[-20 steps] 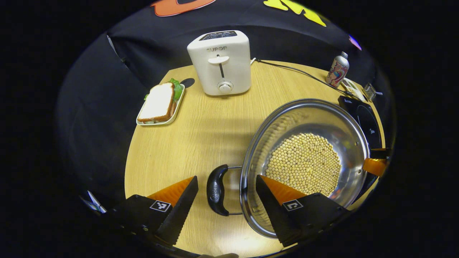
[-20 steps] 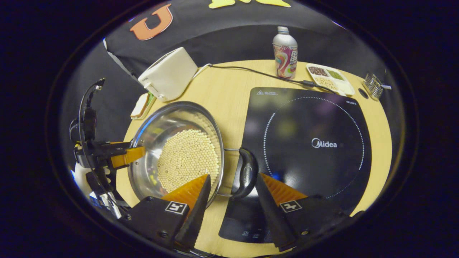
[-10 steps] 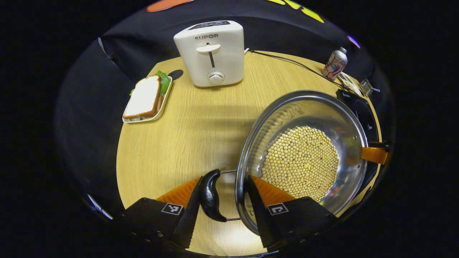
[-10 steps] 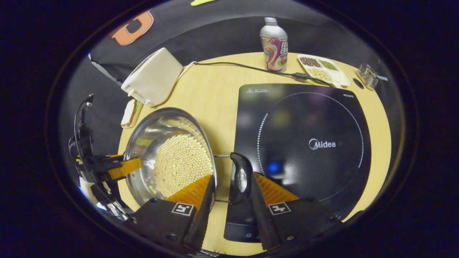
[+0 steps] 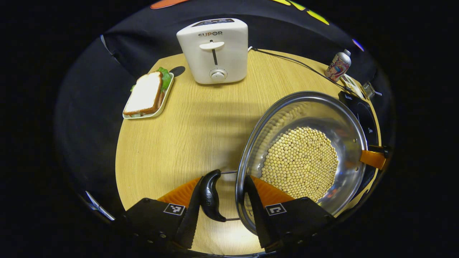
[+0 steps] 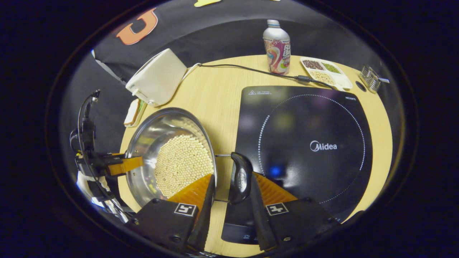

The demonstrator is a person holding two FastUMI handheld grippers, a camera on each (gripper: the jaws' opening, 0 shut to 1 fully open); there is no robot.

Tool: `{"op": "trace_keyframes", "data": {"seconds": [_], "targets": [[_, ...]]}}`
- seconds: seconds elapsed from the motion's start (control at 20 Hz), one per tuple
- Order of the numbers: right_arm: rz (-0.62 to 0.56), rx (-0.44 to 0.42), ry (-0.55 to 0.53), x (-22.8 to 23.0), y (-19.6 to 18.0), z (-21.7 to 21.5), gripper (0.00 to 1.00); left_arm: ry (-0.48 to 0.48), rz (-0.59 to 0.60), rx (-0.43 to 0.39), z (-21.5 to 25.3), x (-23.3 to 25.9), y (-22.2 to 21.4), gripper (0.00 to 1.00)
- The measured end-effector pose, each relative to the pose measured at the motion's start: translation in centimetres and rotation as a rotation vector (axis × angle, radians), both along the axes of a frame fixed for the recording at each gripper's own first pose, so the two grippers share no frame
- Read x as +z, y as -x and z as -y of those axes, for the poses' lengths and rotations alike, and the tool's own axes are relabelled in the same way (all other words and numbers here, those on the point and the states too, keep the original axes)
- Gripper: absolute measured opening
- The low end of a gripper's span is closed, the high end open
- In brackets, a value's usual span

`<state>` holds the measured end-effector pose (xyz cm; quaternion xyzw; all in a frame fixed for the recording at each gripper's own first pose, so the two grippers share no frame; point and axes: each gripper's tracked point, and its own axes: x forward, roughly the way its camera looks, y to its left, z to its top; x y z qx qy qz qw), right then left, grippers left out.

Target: First push the handle of the pot to place it horizontally, then grasp the pot with both hands and set it on the induction cooktop.

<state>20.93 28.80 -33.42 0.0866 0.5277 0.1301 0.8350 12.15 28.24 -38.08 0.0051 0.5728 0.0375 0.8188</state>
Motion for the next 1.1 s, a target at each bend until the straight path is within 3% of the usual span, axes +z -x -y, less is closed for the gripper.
{"op": "trace_keyframes", "data": {"seconds": [0.15, 0.2, 0.25, 0.3, 0.35, 0.4, 0.75, 1.1], "targets": [[-0.003, -0.013, -0.011, -0.1, 0.0, -0.1, 0.51, -0.009, 0.002, 0.004, 0.1, 0.7, 0.3, 0.64], [-0.004, -0.011, -0.013, -0.1, 0.1, 0.1, 0.51, -0.005, 0.003, 0.001, 0.2, 1.0, 0.2, 0.74], [-0.012, -0.008, -0.022, -0.1, 0.1, 0.1, 0.54, -0.005, 0.009, -0.005, 0.1, 1.3, 0.0, 0.63], [-0.01, -0.021, -0.035, 0.1, 0.2, 0.2, 0.53, -0.005, 0.017, -0.014, 0.1, 1.6, -0.1, 0.61], [-0.009, -0.022, -0.038, 0.3, 0.3, 0.3, 0.51, -0.007, 0.021, -0.016, 0.2, 1.8, -0.1, 0.7], [0.004, -0.02, -0.037, 0.7, 0.4, 0.6, 0.53, -0.01, 0.024, -0.019, 0.2, 2.1, -0.2, 0.61], [0.061, -0.04, -0.046, 5.0, 0.9, 2.4, 0.53, -0.009, 0.077, -0.043, 0.4, 1.6, -0.1, 0.61], [0.124, -0.105, -0.021, 8.0, 2.2, 7.1, 0.51, 0.028, 0.112, -0.084, 0.0, 0.9, -0.4, 0.61]]}}
